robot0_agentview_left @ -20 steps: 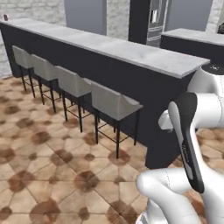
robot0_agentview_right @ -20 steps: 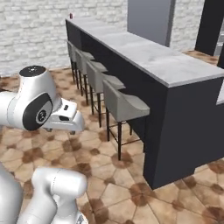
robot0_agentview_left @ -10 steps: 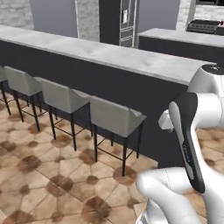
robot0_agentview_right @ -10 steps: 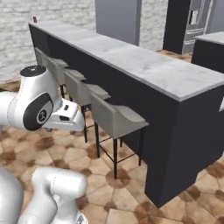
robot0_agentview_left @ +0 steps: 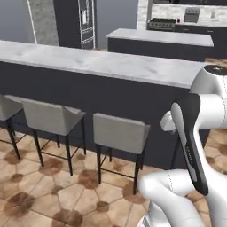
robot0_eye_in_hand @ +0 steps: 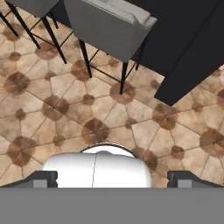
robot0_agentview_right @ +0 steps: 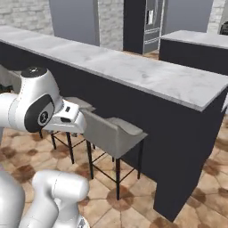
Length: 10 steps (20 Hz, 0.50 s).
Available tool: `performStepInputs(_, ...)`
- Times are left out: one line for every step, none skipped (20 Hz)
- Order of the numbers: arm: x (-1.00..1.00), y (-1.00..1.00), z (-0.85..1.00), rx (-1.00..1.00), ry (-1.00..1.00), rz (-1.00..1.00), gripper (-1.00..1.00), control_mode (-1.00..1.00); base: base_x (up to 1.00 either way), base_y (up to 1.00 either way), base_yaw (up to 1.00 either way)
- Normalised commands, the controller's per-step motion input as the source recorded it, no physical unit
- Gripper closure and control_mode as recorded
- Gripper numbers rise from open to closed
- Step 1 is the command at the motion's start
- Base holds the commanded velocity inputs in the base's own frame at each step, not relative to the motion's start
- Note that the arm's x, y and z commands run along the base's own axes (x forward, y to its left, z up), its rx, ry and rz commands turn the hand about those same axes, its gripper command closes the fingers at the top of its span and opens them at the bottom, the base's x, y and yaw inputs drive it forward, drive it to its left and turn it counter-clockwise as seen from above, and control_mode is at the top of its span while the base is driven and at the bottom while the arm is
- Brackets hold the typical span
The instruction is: Four empty soda cans are scattered around the kitchen. Gather all the cans and cluster them next to the stove for recycling.
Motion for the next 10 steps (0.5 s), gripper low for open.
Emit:
performStepInputs(0.00,0.00,0.00,0.00,0.00,0.00,-1.00,1.00,0.26,1.00,-0.50)
performStepInputs(0.00,0.00,0.00,0.00,0.00,0.00,-1.00,1.00,0.21,1.00,-0.50)
performStepInputs(0.00,0.00,0.00,0.00,0.00,0.00,-1.00,1.00,0.16,1.00,-0.50)
performStepInputs(0.00,0.00,0.00,0.00,0.00,0.00,-1.00,1.00,0.11,1.00,-0.50)
performStepInputs(0.00,0.00,0.00,0.00,0.00,0.00,-1.00,1.00,0.09,1.00,-0.50)
performStepInputs(0.00,0.00,0.00,0.00,0.00,0.00,-1.00,1.00,0.04,1.00,-0.48)
performStepInputs(0.00,0.00,0.00,0.00,0.00,0.00,-1.00,1.00,0.00,1.00,-0.44)
performStepInputs(0.00,0.00,0.00,0.00,0.00,0.00,-1.00,1.00,0.00,1.00,-0.40)
performStepInputs(0.00,0.00,0.00,0.00,0.00,0.00,-1.00,1.00,0.00,1.00,-0.36)
performStepInputs(0.00,0.00,0.00,0.00,0.00,0.00,-1.00,1.00,0.00,1.00,-0.32)
